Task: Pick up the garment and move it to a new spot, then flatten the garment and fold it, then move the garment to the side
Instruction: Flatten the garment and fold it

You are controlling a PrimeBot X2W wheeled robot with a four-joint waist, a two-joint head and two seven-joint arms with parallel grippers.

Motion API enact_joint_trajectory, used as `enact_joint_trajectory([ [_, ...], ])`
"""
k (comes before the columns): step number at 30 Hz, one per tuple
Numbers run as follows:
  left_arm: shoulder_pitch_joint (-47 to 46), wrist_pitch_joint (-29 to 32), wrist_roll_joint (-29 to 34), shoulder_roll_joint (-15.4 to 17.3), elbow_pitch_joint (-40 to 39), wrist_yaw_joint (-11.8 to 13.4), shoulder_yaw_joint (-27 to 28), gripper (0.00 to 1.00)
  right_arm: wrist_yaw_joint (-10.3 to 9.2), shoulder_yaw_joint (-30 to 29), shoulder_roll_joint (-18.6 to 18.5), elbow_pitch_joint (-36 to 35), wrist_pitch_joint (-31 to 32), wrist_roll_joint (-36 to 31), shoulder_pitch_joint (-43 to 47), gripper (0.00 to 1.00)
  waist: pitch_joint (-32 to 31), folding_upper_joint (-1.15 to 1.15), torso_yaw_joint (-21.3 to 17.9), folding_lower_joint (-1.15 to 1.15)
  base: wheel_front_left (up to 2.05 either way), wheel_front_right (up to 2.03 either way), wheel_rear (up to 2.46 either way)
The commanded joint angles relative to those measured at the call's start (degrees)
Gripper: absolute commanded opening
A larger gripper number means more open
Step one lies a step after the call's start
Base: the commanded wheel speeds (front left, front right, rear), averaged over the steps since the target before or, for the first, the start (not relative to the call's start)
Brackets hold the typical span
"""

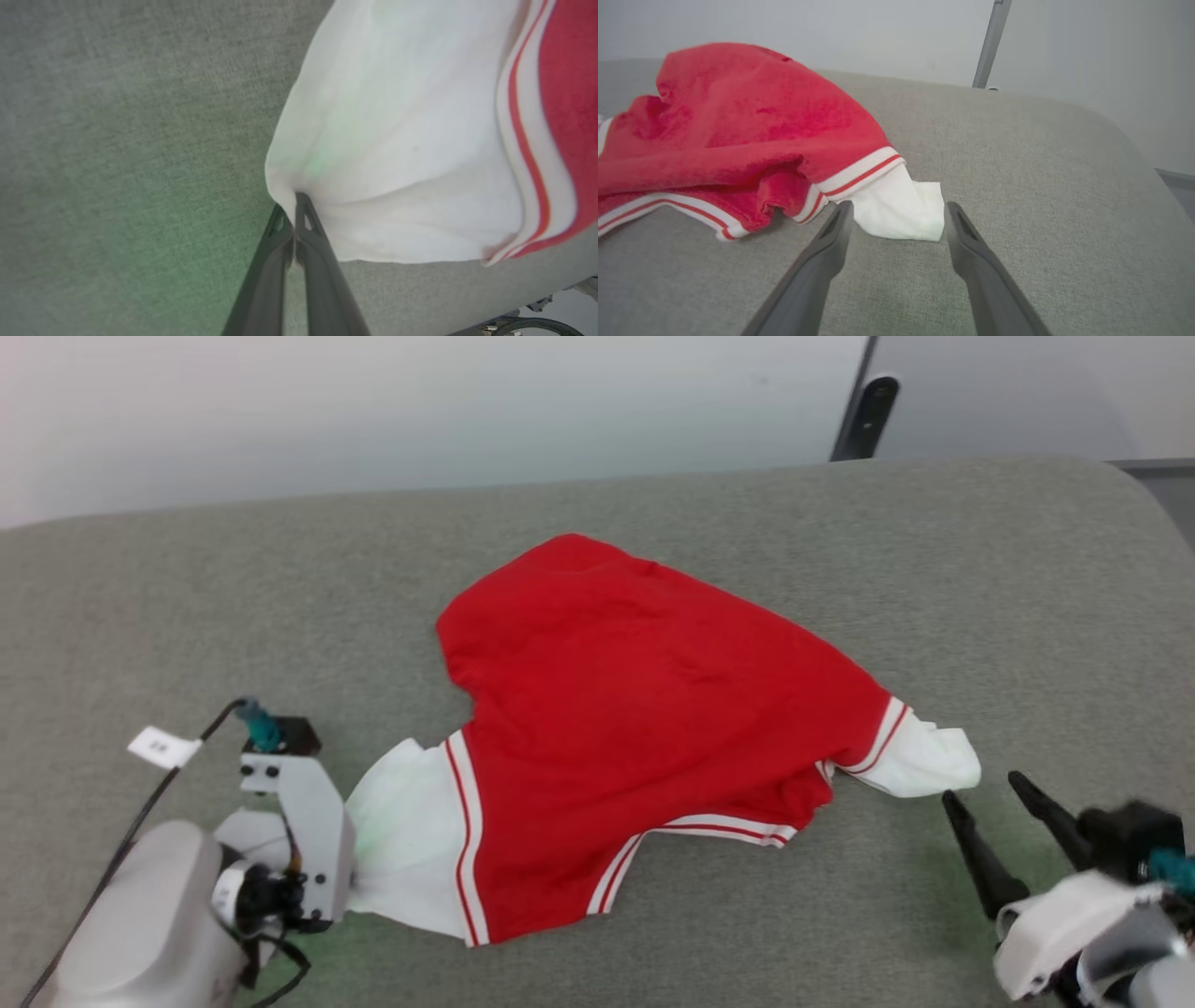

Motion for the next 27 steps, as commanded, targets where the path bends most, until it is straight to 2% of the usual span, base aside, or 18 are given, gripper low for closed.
enact_joint_trajectory([
  [1,-0.48,-0.26,0.22,-1.72,0.39,-0.55,-1.23,0.0,-0.07,2.46,-2.71,1.04,3.63,2.98,-2.77,1.0,0.59,0.0,1.41,0.0,0.0,0.0,0.0],
  [7,-2.93,-1.14,0.12,-3.44,0.04,-1.41,-3.05,0.0,-0.06,9.08,-10.15,4.94,16.75,11.46,-9.54,1.0,1.82,0.0,4.2,0.0,0.0,0.0,0.0],
  [12,-4.62,-2.1,-0.1,-4.07,0.44,-1.89,-4.29,0.0,-0.06,13.07,-13.6,6.63,25.57,18.52,-13.9,1.0,2.85,0.0,6.08,0.0,0.0,0.0,0.0],
  [20,-6.44,-4.28,-0.93,-3.96,1.77,-2.24,-5.45,0.0,-0.06,18.26,-15.23,11.83,33.68,21.26,-20.24,1.0,4.91,0.0,7.89,0.0,0.0,0.0,0.0],
  [25,-7.16,-4.92,-1.27,-3.86,2.76,-2.1,-6.06,0.0,-0.06,20.36,-13.74,15.85,35.35,21.95,-23.12,1.0,5.56,0.0,8.41,0.0,0.0,0.0,0.0],
  [26,-7.35,-5.17,-1.45,-3.85,3.06,-2.14,-6.24,0.0,-0.06,20.6,-13.46,17.06,35.51,21.81,-23.86,0.53,5.64,0.0,8.52,0.0,0.0,0.0,0.0],
  [27,-7.52,-5.16,-1.72,-3.94,3.44,-2.17,-6.4,0.0,-0.07,20.84,-12.93,18.05,35.74,22.15,-24.5,0.24,5.66,0.0,8.66,0.0,0.0,0.0,0.0],
])
